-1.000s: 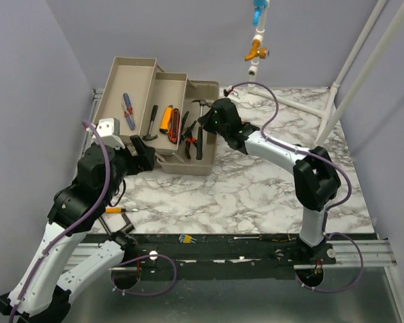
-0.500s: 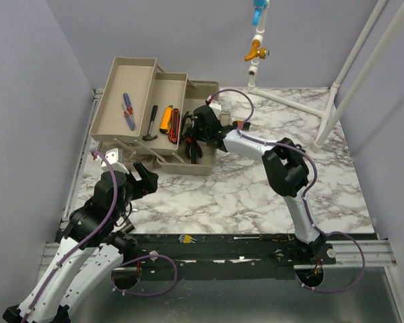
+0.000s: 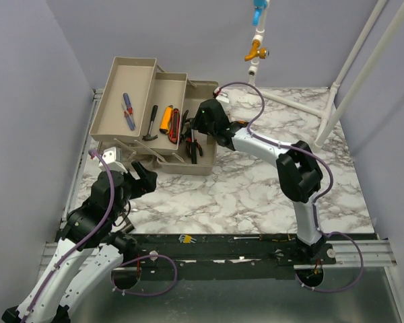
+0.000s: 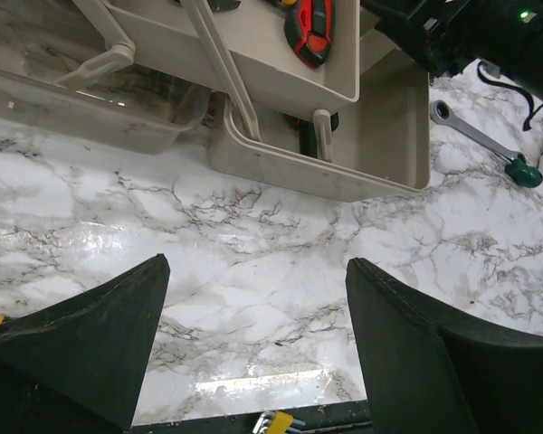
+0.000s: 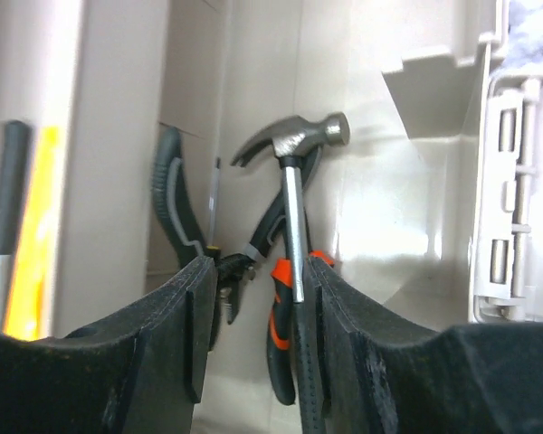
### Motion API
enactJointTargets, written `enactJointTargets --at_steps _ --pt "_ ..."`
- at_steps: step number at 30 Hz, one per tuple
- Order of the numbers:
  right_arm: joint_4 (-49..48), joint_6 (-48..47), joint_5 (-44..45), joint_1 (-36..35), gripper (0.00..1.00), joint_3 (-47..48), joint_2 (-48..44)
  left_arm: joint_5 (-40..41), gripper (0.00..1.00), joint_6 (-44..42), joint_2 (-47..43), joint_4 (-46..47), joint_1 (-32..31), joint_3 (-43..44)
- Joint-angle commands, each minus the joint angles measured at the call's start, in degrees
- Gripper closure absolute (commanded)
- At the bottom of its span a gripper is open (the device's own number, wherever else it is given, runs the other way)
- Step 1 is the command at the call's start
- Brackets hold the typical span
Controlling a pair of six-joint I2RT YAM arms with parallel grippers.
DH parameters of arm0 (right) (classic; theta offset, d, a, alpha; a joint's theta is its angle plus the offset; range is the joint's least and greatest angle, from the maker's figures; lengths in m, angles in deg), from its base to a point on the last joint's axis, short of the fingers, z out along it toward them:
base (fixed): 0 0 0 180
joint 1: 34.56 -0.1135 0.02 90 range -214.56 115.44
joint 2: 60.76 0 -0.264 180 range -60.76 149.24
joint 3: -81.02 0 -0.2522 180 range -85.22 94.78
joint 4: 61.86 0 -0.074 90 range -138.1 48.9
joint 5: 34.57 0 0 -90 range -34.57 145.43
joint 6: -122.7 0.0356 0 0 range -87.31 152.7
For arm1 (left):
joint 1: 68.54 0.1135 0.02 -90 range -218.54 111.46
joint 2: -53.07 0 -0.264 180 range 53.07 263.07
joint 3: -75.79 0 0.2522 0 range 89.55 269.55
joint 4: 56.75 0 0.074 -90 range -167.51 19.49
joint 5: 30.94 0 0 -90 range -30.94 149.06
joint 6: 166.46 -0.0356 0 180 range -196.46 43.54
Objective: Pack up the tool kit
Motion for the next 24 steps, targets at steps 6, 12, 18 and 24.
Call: enactJointTargets --at_steps 6,12,18,24 --pt "-6.1 -2.6 -0.5 -0.1 0.50 3.3 -0.3 -2.9 0.20 -2.0 1.0 1.7 0.2 0.8" --pt "-6.7 -1.1 -1.0 -0.1 0.50 8.5 5.8 -3.0 0.20 -3.3 0.7 1.5 0.2 1.1" --pt "-1.9 -0.5 -1.8 0.0 0.51 14.0 12.0 -2.4 0.19 -3.9 0.5 1.2 0.2 0.9" --pt "1.8 -1.0 5.5 0.9 0.69 6.4 6.9 -2.3 0.19 -4.3 0.4 0.9 0.2 0.9"
